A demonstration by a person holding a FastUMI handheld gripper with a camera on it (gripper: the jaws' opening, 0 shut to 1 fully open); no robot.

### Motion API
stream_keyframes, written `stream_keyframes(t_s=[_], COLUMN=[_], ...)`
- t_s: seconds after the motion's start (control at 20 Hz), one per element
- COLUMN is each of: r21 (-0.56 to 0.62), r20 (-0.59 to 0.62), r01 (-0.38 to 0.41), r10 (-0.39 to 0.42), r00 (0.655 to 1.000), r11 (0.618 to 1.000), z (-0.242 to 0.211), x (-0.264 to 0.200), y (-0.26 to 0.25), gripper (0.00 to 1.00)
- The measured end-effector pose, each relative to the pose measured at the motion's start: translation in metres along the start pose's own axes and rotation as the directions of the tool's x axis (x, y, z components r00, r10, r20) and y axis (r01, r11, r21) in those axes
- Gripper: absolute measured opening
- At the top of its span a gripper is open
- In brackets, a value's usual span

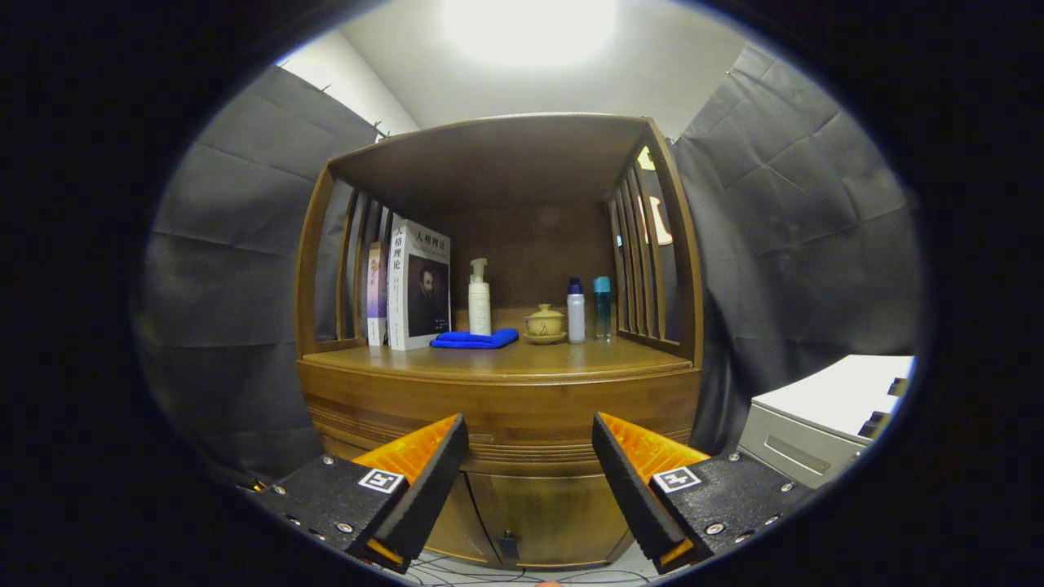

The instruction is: Pull open the drawer, take out the items inside it, and place them on the countertop above the cabinet.

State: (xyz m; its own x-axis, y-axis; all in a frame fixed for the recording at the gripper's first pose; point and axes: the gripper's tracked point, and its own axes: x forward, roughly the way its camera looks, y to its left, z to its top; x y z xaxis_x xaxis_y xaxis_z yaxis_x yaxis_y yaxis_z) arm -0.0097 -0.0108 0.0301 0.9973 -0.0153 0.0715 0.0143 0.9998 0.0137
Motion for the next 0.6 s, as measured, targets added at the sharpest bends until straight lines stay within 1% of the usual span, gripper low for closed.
stream_keyframes(t_s=[0.35, 0.6], r21=[0.004, 0.018], r20=[-0.001, -0.022], r01=[-0.042, -0.059], r10=[0.042, 0.059], r00=[0.999, 0.998], r11=[0.999, 0.998], z=[0.003, -0.002], x=[0.008, 0.036], y=[0.017, 0.033], gripper=[0.95, 0.95])
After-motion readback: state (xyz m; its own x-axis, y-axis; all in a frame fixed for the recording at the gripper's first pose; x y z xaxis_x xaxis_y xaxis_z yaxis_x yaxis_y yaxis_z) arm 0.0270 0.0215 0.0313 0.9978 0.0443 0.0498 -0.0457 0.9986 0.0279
